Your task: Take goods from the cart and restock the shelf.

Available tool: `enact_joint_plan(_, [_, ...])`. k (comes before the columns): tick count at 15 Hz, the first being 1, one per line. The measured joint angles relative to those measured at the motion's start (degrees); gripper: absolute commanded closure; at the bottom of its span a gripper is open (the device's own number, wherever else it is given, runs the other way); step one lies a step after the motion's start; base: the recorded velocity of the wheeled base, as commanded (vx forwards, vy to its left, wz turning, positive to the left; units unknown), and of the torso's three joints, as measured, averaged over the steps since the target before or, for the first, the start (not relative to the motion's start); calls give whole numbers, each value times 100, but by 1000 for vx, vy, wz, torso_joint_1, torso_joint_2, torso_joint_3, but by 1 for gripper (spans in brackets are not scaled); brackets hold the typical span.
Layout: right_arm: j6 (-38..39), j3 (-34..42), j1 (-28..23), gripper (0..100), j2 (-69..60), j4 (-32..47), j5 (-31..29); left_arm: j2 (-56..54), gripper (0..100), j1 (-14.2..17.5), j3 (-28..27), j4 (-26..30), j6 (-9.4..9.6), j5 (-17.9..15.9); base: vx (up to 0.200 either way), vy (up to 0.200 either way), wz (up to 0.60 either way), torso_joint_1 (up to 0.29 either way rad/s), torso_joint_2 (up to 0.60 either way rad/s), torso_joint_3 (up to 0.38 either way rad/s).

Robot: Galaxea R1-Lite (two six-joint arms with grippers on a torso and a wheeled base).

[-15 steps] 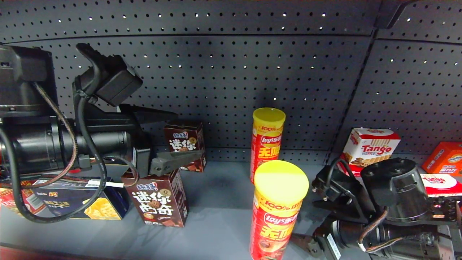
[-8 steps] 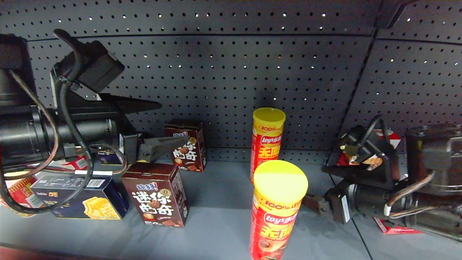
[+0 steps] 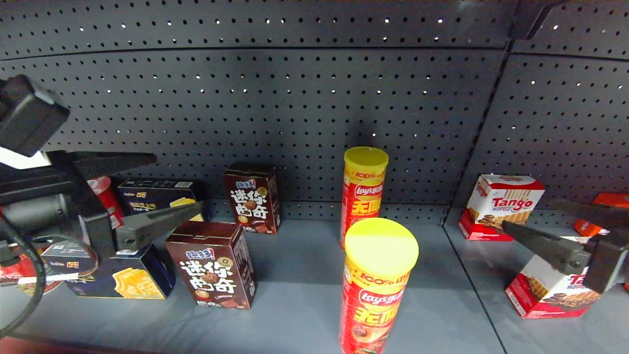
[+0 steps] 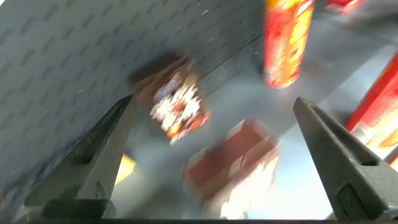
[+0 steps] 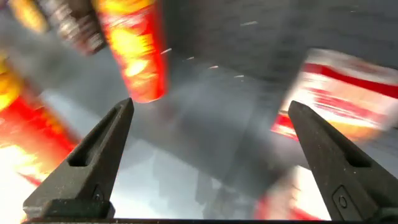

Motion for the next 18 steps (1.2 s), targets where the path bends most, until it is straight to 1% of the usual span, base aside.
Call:
enact_joint_plan(1, [66, 89, -196, 0, -238, 0, 11, -224, 0, 168, 273, -90, -99, 0, 0, 0, 0, 0, 0, 0])
enact_joint_plan(3, [133, 249, -647, 0, -686, 0, 20, -819, 0, 452, 822, -216, -444, 21, 0, 0, 0, 0, 0, 0])
enact_joint_plan(5, [212, 436, -1185, 0, -1125, 2, 68, -1497, 0, 660, 1356, -238, -717, 128, 0, 0, 0, 0, 0, 0])
enact_joint_plan(7, [278, 794, -1563, 0, -1635, 22, 79, -2211, 0, 781, 1932, -235, -939, 453, 0, 0, 0, 0, 0, 0])
enact_joint_plan(8, [291, 1067, -1653, 0, -1899, 28, 13, -2534, 0, 813, 2205, -235, -1002, 766, 0, 0, 0, 0, 0, 0])
enact_joint_plan(9, [296, 1379, -1734, 0, -2186, 37, -139, -2856, 0, 836, 2492, -229, -1040, 1078, 0, 0, 0, 0, 0, 0])
enact_joint_plan(10, [300, 1670, -1786, 0, -2450, 41, -293, -3138, 0, 844, 2745, -222, -1056, 1281, 0, 0, 0, 0, 0, 0])
enact_joint_plan(12, [300, 2177, -1896, 0, -2953, 104, -501, -3641, 0, 858, 3143, -44, -1056, 1517, 0, 0, 0, 0, 0, 0])
enact_joint_plan(14, [291, 2470, -2114, 0, -3410, 369, -558, -4058, 0, 869, 3322, 347, -1048, 1864, 0, 0, 0, 0, 0, 0])
enact_joint_plan(15, [288, 2550, -2254, 0, -3650, 583, -558, -4259, 0, 869, 3379, 547, -1051, 1994, 0, 0, 0, 0, 0, 0])
enact_joint_plan(16, [280, 2614, -2367, 0, -3910, 808, -547, -4476, 0, 867, 3454, 681, -1051, 2053, 0, 0, 0, 0, 0, 0])
enact_joint_plan(18, [266, 2771, -2477, 0, -4541, 1292, -440, -5018, 0, 869, 3707, 898, -1045, 2093, 0, 0, 0, 0, 0, 0])
